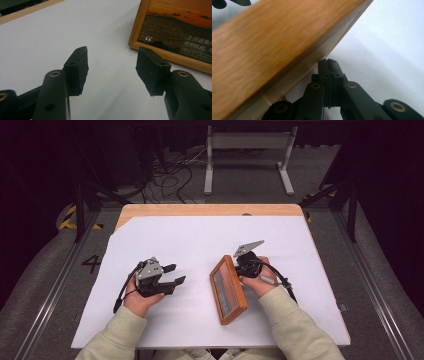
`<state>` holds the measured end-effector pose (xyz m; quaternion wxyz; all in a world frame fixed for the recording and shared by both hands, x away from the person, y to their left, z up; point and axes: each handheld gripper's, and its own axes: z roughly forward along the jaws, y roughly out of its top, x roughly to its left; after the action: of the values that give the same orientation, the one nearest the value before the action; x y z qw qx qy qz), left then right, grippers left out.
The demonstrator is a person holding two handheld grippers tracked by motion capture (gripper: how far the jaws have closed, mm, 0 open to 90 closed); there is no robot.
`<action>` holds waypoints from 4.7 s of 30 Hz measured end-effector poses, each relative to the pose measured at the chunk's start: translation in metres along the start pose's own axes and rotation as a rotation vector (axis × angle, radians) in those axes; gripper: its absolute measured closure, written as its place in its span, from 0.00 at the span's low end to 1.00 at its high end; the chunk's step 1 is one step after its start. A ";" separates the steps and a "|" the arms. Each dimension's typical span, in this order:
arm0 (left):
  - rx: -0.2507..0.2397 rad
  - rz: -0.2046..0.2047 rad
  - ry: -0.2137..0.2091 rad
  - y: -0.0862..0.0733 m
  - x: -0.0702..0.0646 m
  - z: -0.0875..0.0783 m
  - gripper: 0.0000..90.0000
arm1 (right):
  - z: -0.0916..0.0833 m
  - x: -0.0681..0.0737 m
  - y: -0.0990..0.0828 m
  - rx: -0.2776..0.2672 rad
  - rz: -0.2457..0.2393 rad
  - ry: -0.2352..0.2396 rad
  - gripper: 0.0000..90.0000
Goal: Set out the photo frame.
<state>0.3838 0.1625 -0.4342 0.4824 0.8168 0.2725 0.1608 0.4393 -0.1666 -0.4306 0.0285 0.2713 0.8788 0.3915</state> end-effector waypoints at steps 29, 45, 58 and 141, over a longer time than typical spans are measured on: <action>-0.022 -0.069 0.025 -0.003 0.007 -0.013 0.45 | -0.094 0.023 0.006 -0.090 0.049 -0.175 0.50; -0.004 -0.067 0.029 -0.004 0.008 -0.013 0.44 | -0.102 0.065 0.033 -0.038 0.025 -0.141 0.31; 0.003 -0.059 0.031 -0.005 0.008 -0.012 0.43 | -0.069 0.066 0.028 0.069 0.108 -0.113 0.21; -0.020 -0.112 0.059 -0.019 0.011 -0.032 0.48 | -0.081 0.047 0.084 0.322 -0.143 0.019 0.78</action>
<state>0.3700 0.1989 -0.4353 0.4904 0.7905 0.3302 0.1601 0.4165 -0.1514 -0.3078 0.0043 0.2053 0.9475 0.2452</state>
